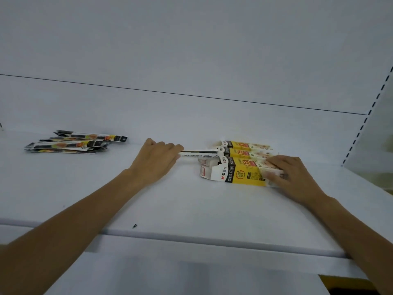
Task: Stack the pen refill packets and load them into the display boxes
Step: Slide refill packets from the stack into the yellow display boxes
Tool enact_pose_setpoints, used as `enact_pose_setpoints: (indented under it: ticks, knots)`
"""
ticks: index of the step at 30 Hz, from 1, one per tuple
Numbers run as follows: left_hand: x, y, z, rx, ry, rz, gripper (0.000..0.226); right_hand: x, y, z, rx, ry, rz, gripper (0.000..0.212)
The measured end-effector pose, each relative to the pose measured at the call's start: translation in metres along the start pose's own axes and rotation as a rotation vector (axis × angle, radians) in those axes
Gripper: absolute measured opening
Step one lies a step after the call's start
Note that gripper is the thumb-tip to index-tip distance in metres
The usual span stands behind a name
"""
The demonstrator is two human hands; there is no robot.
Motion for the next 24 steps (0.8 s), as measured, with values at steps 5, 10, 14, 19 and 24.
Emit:
enact_pose_setpoints:
  ticks: [5,10,14,19,24]
  knots:
    - [0.009,0.0,-0.009,0.08,-0.094,0.066,0.008,0.0,0.0,0.0,0.001,-0.035,0.063,0.063]
    - [0.008,-0.003,-0.013,0.148,-0.104,0.017,0.016,0.002,0.0,0.001,0.001,-0.046,0.059,0.065]
    - [0.008,-0.001,-0.016,0.191,-0.096,0.064,0.017,0.001,0.001,0.0,0.006,-0.04,0.055,0.067]
    - [0.01,-0.003,-0.012,0.2,-0.094,0.004,0.016,0.002,0.001,0.0,0.012,-0.049,0.051,0.054]
    - [0.011,-0.006,-0.014,0.198,-0.099,0.011,0.018,0.002,0.0,-0.001,0.02,-0.047,0.044,0.058]
Point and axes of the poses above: each hand's wrist, its own z-axis towards the middle knuckle, its own x-axis out of the palm, y = z × x, the point moved 3 cm from there along z, towards the middle knuckle, and after that the axes turned 8 degrees about -z, right-handed, at the moved point
